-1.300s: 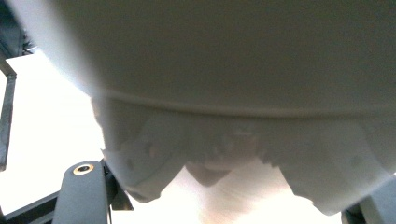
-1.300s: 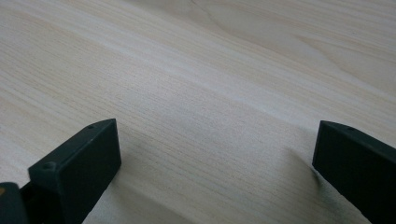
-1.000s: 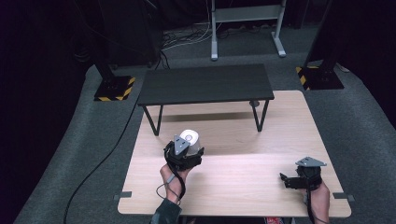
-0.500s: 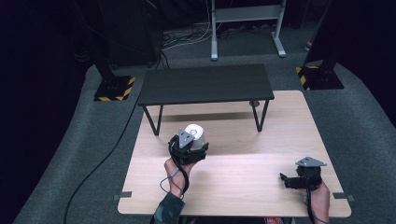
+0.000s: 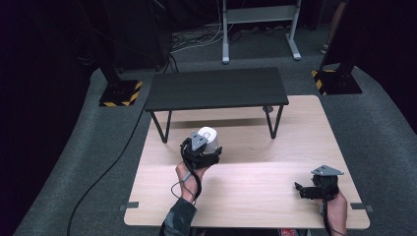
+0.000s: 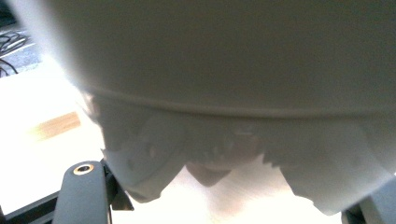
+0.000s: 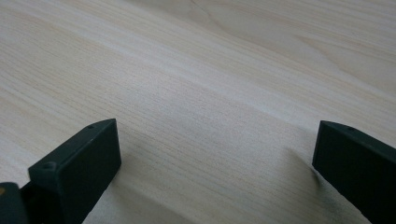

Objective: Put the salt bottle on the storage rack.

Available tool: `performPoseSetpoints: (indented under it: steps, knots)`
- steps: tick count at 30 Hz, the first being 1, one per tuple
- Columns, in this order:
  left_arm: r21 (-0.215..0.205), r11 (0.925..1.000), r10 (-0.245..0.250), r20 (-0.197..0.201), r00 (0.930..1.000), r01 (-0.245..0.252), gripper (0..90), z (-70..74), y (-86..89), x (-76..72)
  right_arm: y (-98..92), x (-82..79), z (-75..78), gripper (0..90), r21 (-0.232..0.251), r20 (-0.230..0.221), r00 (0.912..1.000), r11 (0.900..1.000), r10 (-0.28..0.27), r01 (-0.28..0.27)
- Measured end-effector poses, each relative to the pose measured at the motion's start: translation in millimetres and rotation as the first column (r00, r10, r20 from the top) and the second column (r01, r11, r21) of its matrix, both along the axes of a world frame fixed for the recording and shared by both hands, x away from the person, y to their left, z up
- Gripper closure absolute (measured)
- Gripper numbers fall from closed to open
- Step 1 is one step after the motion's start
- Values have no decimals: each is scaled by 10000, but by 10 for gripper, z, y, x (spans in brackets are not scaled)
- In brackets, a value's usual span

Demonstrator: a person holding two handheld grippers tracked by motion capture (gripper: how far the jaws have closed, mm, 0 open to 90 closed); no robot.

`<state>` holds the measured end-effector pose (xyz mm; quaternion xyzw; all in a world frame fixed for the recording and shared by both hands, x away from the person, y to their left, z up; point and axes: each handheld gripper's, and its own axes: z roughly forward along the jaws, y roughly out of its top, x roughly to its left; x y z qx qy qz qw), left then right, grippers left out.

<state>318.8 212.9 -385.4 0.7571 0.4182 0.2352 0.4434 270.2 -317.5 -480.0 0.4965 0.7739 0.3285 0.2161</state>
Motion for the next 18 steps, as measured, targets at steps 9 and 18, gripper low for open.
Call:
performPoseSetpoints:
  steps: [9,18]
  knots:
    - [77,9998,-163,56,9999,163,299,49,-94,83,-1,1,1,0,5,-8,10000,10000,2,-2]
    - [164,9994,-306,104,9995,304,299,101,-196,173,-5,4,1,0,21,-23,10000,10000,17,-17]
